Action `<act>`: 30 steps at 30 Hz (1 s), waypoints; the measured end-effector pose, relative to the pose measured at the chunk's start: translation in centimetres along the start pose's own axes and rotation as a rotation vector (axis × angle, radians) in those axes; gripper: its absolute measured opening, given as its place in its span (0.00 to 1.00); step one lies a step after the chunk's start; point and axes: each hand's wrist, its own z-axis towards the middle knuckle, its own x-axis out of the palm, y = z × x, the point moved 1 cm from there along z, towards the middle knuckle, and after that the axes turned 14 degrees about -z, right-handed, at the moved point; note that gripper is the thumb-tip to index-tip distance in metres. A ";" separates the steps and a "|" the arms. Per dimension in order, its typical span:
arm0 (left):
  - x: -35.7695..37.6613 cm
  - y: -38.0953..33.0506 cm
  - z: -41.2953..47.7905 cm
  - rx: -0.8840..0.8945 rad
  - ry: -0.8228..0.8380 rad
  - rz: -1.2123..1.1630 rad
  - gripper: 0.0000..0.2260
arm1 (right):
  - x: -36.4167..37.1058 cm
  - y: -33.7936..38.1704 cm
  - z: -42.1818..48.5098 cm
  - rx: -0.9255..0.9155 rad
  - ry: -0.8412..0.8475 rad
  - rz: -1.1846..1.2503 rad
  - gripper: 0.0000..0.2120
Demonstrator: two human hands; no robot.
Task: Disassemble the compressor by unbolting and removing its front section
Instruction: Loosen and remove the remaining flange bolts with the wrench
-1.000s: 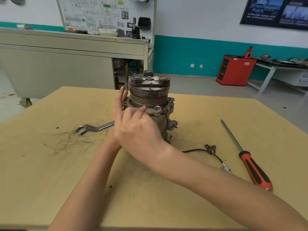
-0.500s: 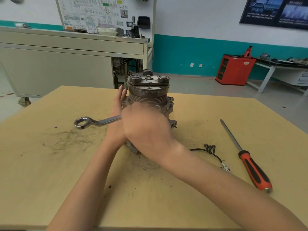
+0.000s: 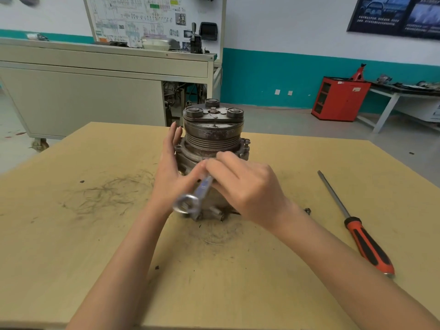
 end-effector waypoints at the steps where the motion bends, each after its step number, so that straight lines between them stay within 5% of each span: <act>1: 0.1 0.1 -0.1 -0.027 -0.008 0.008 0.44 | -0.6 -0.4 -0.3 0.003 -0.123 0.058 0.14; 3: 0.1 0.2 0.0 -0.071 0.015 0.018 0.45 | -1.5 -1.6 -1.1 0.125 -0.179 0.330 0.12; 6: 0.2 0.0 0.1 -0.097 0.029 0.031 0.44 | -1.8 -3.2 -1.9 0.598 -0.007 0.976 0.09; 9: 0.2 -0.1 0.1 -0.102 0.033 0.042 0.44 | -0.4 -5.3 -1.5 0.920 0.135 1.347 0.10; 12: 0.2 -0.1 0.1 -0.112 0.028 0.043 0.44 | 1.5 -7.2 -0.7 1.090 0.296 1.619 0.09; 16: 0.2 -0.3 0.1 -0.120 0.030 0.039 0.45 | 2.9 -8.8 -0.5 1.099 0.371 1.794 0.04; 21: 0.2 -0.4 0.1 -0.125 0.035 0.034 0.45 | 2.6 -8.9 0.0 1.062 0.251 1.732 0.11; 25: 0.2 -0.4 0.1 -0.123 0.041 0.044 0.45 | -0.2 -8.5 1.6 0.995 -0.027 1.296 0.11; 30: 0.2 -0.3 0.2 -0.105 0.038 0.023 0.45 | -3.9 -4.7 4.2 0.290 -0.084 0.329 0.09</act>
